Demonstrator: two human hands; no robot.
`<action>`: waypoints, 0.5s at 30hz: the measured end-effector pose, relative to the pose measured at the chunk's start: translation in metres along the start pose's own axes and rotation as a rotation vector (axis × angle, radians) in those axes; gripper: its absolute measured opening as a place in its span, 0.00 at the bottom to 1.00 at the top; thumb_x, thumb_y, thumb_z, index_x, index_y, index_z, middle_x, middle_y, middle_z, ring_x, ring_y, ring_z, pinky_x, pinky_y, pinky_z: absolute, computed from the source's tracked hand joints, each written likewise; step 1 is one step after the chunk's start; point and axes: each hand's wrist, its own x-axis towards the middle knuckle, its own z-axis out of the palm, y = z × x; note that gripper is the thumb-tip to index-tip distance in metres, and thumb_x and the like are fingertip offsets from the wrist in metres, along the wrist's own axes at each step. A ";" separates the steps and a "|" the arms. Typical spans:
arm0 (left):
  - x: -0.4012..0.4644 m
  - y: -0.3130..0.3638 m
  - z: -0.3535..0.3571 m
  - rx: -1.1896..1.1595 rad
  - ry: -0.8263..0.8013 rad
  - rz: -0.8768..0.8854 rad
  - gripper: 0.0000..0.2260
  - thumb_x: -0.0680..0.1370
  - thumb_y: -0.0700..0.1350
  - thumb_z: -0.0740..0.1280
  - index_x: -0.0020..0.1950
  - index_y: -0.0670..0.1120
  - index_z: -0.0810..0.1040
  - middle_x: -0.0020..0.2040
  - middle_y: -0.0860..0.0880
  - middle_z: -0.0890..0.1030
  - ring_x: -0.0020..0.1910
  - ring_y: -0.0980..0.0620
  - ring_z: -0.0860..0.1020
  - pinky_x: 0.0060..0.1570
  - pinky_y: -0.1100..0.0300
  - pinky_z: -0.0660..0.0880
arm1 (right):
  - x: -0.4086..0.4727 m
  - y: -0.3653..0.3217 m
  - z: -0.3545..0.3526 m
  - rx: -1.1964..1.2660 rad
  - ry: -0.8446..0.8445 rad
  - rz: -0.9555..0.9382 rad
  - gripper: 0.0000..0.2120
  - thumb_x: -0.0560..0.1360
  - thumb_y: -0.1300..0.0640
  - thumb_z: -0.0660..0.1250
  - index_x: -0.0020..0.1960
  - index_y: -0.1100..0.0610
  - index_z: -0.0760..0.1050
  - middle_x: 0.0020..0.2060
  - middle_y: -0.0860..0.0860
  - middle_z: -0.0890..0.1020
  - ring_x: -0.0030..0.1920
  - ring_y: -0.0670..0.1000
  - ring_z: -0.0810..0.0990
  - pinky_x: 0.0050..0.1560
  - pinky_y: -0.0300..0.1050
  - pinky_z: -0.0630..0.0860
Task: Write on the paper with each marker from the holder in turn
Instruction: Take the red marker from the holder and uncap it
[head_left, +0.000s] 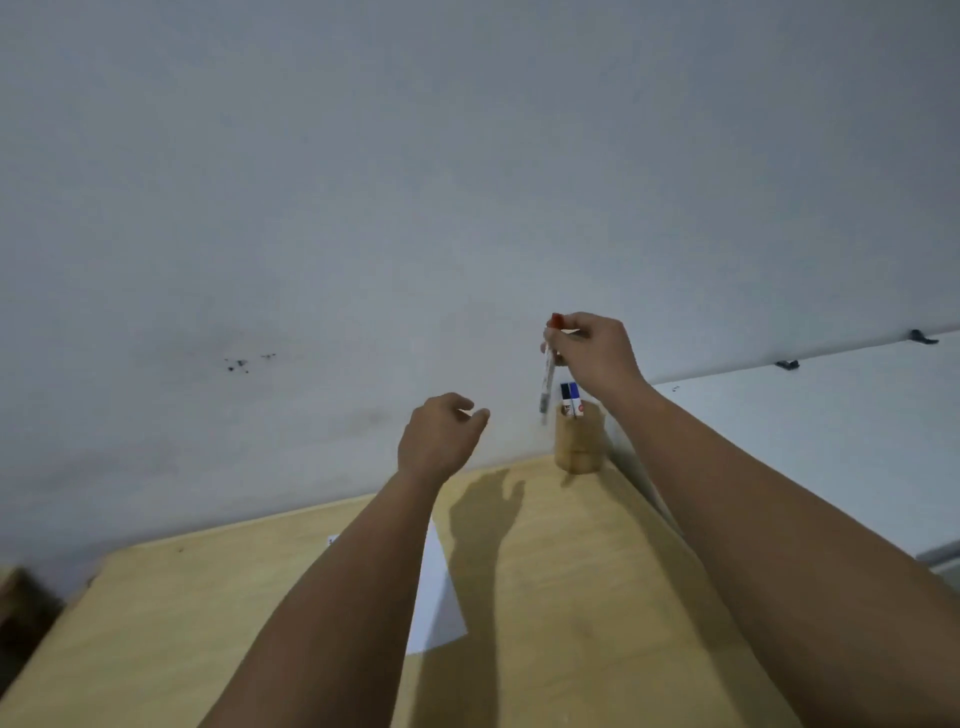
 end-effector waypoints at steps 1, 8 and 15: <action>-0.007 -0.006 -0.017 0.001 0.017 -0.010 0.19 0.79 0.57 0.69 0.65 0.49 0.83 0.55 0.51 0.86 0.59 0.48 0.82 0.61 0.51 0.78 | -0.015 -0.003 0.012 0.058 -0.058 0.020 0.06 0.83 0.56 0.72 0.57 0.56 0.84 0.45 0.54 0.88 0.43 0.56 0.88 0.42 0.38 0.84; -0.073 -0.059 -0.117 -0.005 0.085 -0.042 0.23 0.76 0.67 0.64 0.54 0.50 0.85 0.48 0.52 0.87 0.51 0.49 0.85 0.57 0.49 0.81 | -0.123 -0.001 0.102 0.177 -0.540 0.222 0.13 0.84 0.60 0.68 0.67 0.57 0.83 0.48 0.54 0.82 0.36 0.50 0.79 0.40 0.45 0.80; -0.120 -0.099 -0.168 0.054 -0.048 -0.051 0.28 0.82 0.66 0.58 0.46 0.43 0.82 0.37 0.49 0.82 0.36 0.47 0.78 0.43 0.51 0.76 | -0.189 -0.016 0.152 0.177 -0.766 0.140 0.11 0.80 0.56 0.76 0.61 0.59 0.86 0.55 0.53 0.91 0.42 0.47 0.87 0.47 0.42 0.81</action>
